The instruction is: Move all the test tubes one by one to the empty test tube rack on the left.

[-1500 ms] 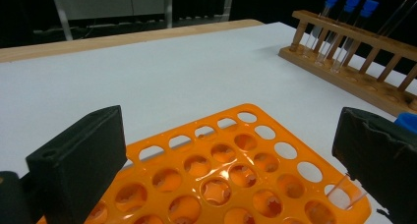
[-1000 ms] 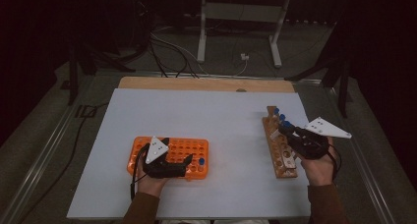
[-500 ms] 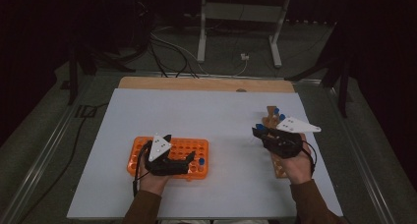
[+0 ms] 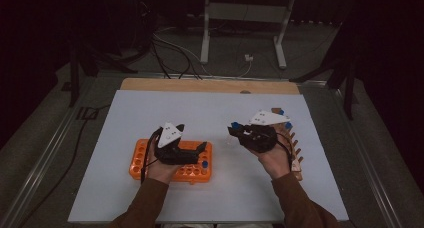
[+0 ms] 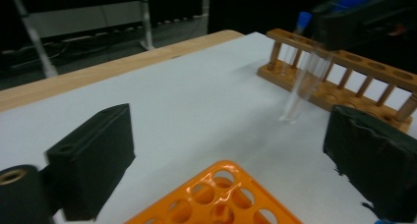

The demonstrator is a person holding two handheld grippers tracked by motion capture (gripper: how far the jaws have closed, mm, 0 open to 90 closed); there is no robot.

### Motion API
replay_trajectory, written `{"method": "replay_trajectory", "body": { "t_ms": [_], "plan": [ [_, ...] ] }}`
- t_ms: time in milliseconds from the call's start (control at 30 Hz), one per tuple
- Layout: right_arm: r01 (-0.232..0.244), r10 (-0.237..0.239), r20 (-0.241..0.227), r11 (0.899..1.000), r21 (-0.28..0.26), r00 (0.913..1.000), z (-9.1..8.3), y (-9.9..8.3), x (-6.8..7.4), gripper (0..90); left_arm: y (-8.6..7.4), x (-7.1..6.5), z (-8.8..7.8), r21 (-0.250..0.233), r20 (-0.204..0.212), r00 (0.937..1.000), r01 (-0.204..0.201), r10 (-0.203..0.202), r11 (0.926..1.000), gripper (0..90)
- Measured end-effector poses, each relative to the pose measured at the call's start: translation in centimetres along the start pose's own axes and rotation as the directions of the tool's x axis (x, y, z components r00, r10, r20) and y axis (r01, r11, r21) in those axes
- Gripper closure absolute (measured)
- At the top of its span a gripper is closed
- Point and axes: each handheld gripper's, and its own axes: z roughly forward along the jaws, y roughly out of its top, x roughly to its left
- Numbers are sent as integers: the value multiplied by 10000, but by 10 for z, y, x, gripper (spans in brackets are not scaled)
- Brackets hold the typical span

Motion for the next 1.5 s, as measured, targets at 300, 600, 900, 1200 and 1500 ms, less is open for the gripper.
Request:
{"method": "replay_trajectory", "body": {
  "t_ms": [300,600,900,1200,1500],
  "plan": [
    [-144,151,-697,9998,112,9975,24,16,14,766,4,-7,18,24,706,9960,-555,552,9985,430],
    [-32,60,-1118,9997,261,9937,32,20,24,766,3,-8,20,-298,1025,9921,-696,723,9971,716],
    [-103,140,-1199,9995,309,9927,34,19,25,766,2,-10,21,-280,1086,9898,-901,927,9955,778],
    [-345,342,-1552,9994,6,9873,25,17,18,488,0,-6,20,-331,1036,9932,-503,534,9982,782],
    [-811,775,-686,9954,-517,9946,10,10,4,25,-6,0,16,-287,936,9953,-215,241,9994,782]
  ]
}}
